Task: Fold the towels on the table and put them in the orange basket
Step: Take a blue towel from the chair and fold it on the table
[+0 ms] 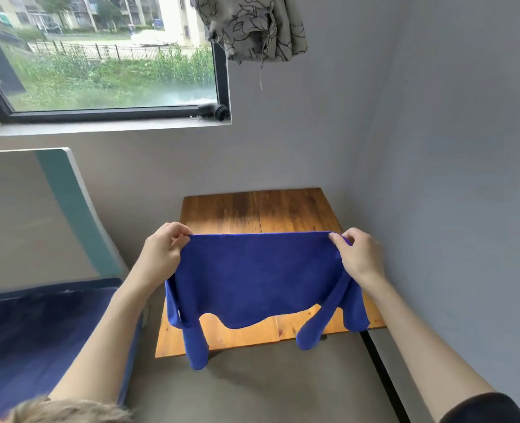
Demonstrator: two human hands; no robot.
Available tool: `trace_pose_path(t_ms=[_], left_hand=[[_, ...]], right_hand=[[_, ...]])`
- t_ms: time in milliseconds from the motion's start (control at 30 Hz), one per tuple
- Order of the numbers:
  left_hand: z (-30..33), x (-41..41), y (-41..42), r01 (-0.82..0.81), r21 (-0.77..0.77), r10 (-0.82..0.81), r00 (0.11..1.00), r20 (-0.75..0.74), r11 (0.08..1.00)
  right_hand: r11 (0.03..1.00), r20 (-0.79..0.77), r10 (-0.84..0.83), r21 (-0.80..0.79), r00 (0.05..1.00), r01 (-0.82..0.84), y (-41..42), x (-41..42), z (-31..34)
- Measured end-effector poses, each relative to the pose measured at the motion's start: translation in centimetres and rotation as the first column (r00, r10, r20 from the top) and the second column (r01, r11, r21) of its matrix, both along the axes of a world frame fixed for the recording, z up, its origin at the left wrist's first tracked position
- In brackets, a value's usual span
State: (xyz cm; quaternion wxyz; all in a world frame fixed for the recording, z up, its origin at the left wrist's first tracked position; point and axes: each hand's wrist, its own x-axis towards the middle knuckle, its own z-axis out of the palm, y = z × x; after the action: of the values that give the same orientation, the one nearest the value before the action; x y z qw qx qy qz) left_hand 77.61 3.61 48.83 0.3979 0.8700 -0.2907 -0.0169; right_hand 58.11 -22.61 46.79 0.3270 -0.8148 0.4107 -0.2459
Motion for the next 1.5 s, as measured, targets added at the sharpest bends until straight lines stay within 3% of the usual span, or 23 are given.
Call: trace_pose_path(t_ms=[167,333,700,1033,1167,1300,1500], left_hand=[[-2.3,3.3,-3.5,0.046,0.176,-0.029,0.995,-0.094,0.983],[-4.0,6.4,-6.4,0.078,0.304,-0.042,0.992,-0.122,0.95],[-11.5,17.4,-15.1,-0.037,0.365,0.09,0.988,-0.13,0.93],[-20.4,28.7,-22.8,-0.003,0.387,0.074,0.983,-0.168,0.922],[-22.8,30.8,-24.3,0.019,0.344,0.048,0.982,-0.185,0.939],[-24.7,30.0,-23.3,0.029,0.392,0.049,0.981,-0.188,0.919],[-27.6,25.9,-19.8,-0.106,0.384,0.224,0.935,-0.275,0.917]], right_hand=[[0.991,-0.277,0.135,0.039,0.951,-0.129,-6.4,2.2,-0.6],[0.992,-0.43,0.119,0.01,0.895,-0.127,-10.9,5.7,-1.7],[0.992,-0.647,0.075,-0.031,0.759,-0.124,-18.1,17.4,-8.0],[0.938,-0.72,-0.021,-0.255,0.694,-0.236,-25.0,28.1,-17.0],[0.972,-0.678,0.035,-0.146,0.734,-0.182,-26.1,30.3,-19.3],[0.969,-0.624,0.202,0.014,0.755,-0.248,-24.8,31.0,-21.3],[0.881,-0.639,0.446,0.191,0.626,-0.433,-18.9,32.0,-24.5]])
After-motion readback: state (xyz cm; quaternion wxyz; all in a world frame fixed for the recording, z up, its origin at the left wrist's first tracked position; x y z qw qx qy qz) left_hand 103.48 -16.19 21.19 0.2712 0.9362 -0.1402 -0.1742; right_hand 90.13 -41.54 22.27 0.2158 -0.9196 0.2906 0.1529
